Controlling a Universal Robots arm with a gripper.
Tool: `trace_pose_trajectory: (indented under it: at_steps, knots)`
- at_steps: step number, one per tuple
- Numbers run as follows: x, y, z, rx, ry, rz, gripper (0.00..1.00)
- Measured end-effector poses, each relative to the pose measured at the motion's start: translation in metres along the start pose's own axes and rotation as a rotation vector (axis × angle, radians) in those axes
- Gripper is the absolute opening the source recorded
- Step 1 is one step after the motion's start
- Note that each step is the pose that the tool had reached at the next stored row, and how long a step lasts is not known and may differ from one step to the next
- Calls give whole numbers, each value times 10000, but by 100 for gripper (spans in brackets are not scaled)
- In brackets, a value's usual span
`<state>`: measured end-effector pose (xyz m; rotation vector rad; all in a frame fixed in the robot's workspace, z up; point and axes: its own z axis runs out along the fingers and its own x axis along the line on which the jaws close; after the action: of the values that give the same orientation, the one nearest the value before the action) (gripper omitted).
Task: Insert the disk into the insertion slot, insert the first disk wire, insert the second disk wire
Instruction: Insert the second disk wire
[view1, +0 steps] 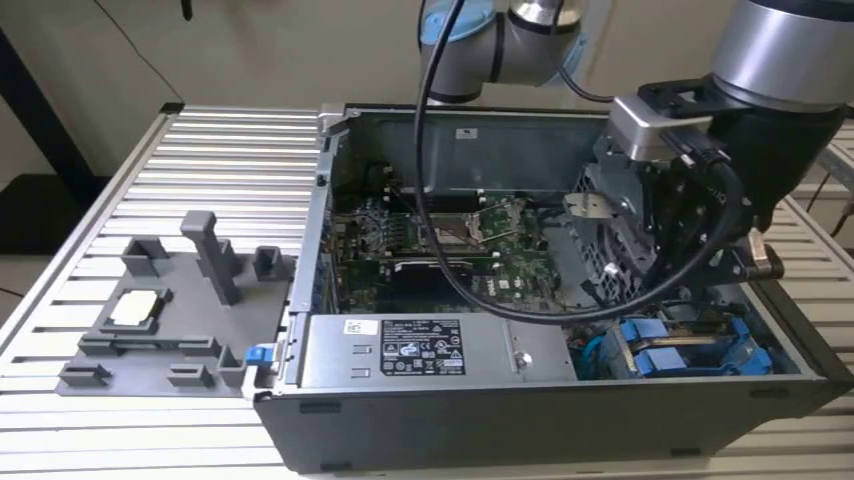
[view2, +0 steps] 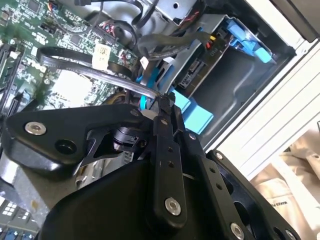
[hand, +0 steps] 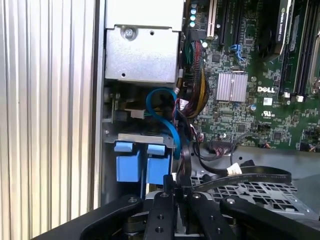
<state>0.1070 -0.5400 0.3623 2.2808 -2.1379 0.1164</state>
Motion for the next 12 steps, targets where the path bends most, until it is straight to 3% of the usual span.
trace_pose_trajectory:
  at_steps: [7, 12]
  knots:
    - [61, -165, 13, -381, -26, -24, 16]
    - [76, -247, 19, -493, -35, -31, 16]
